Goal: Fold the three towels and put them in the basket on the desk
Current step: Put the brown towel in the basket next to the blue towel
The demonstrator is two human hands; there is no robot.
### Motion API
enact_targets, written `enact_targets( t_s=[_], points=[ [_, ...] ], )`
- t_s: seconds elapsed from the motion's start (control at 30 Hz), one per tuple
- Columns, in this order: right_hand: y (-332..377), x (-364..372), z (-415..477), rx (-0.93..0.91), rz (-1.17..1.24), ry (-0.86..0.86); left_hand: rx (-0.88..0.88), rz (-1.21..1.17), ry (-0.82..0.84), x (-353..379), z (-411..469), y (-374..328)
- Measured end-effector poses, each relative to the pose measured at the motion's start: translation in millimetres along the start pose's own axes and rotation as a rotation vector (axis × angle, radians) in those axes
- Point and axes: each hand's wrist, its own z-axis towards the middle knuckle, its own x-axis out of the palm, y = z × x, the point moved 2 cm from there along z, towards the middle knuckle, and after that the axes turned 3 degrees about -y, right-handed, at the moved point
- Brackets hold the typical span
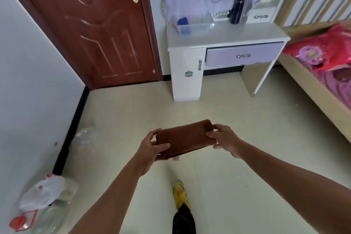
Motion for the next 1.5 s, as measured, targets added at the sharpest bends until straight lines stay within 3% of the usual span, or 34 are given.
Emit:
enact_targets(
  t_s=[0.13, 0.27, 0.6, 0.77, 0.83, 0.97, 1.23, 1.4, 1.5],
  points=[
    [62, -34, 87, -0.156, -0.083, -0.097, 0.096, 0.104, 0.029, 21, 90, -71],
    [128, -70, 161, -0.371, -0.314, -0.183, 0.221, 0.284, 0.043, 41, 179, -155],
    [241, -158, 314, -0.497, -0.805, -0.157, 0.476, 0.953, 0.145, 105, 351, -306],
    [287, -197, 416, -0.862, -1.169, -0.383, 0.724, 1.349, 0.003, 156, 443, -355],
    [304, -208, 446, -0.928, -1.251, -0.383, 0.813, 1.470, -0.079, 170, 469, -370],
    [339, -240, 520, -0.971, -1.318, -0.308, 0.876, 1.515, -0.158, 197, 529, -398],
    [421, -269, 650, -1.079, -1.346, -0.187, 0.726, 1.459, -0.199, 224, 621, -441],
    [468, -272, 729, -0.993, -1.347, -0.131, 0.613, 1.247, -0.207, 233, 695, -459],
    [501, -276, 774, -0.852, -1.273, -0.066, 0.501, 1.087, -0.161, 238, 744, -474]
  ],
)
